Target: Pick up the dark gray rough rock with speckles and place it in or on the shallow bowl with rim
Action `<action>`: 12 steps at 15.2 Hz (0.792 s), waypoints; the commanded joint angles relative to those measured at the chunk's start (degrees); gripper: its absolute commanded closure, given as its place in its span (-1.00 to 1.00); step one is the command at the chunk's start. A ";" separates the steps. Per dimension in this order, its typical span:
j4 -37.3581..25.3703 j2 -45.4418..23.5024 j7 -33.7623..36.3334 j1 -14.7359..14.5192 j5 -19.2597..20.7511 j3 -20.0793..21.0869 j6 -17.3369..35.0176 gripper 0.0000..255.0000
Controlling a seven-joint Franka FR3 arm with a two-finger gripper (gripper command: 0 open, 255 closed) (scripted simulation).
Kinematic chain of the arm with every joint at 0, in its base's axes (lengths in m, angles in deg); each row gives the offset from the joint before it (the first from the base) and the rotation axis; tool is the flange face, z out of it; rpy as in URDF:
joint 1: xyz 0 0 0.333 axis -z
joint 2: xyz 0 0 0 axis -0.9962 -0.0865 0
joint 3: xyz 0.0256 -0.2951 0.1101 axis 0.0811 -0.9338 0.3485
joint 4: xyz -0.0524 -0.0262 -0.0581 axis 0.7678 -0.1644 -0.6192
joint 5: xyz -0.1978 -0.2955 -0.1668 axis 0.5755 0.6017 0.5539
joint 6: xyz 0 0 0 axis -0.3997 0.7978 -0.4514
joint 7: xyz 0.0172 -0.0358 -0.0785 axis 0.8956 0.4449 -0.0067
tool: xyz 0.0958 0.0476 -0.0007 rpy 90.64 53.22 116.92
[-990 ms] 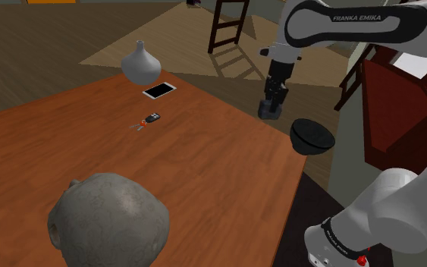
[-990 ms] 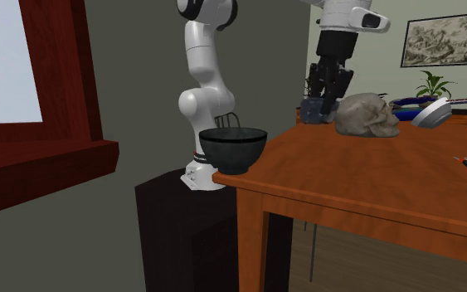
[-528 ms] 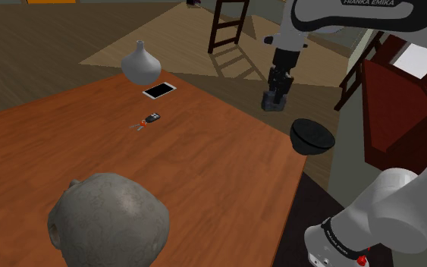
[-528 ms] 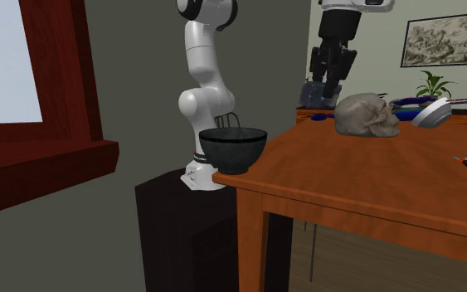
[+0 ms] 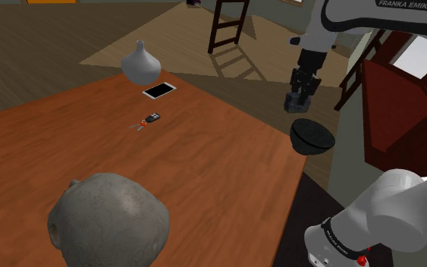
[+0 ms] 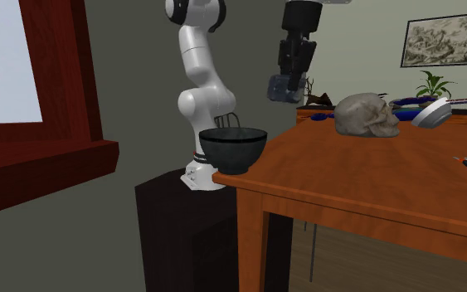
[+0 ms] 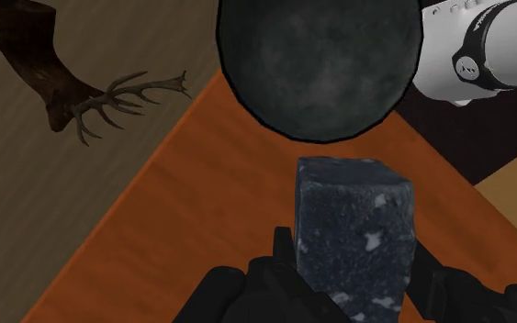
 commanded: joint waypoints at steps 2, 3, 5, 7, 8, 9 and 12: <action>3.38 4.13 -2.43 1.52 2.06 -1.57 -0.66 1.00; 4.26 5.43 -3.35 2.08 2.83 -2.18 -1.02 1.00; 5.82 7.90 -5.25 3.24 4.42 -3.45 -1.78 1.00; 7.12 10.20 -7.24 4.44 6.09 -4.79 -2.60 1.00; 7.67 11.28 -8.28 5.04 6.96 -5.49 -3.02 1.00; 8.19 12.41 -9.43 5.71 7.92 -6.27 -3.48 1.00; 10.63 12.61 -9.33 5.83 8.16 -6.56 -1.23 1.00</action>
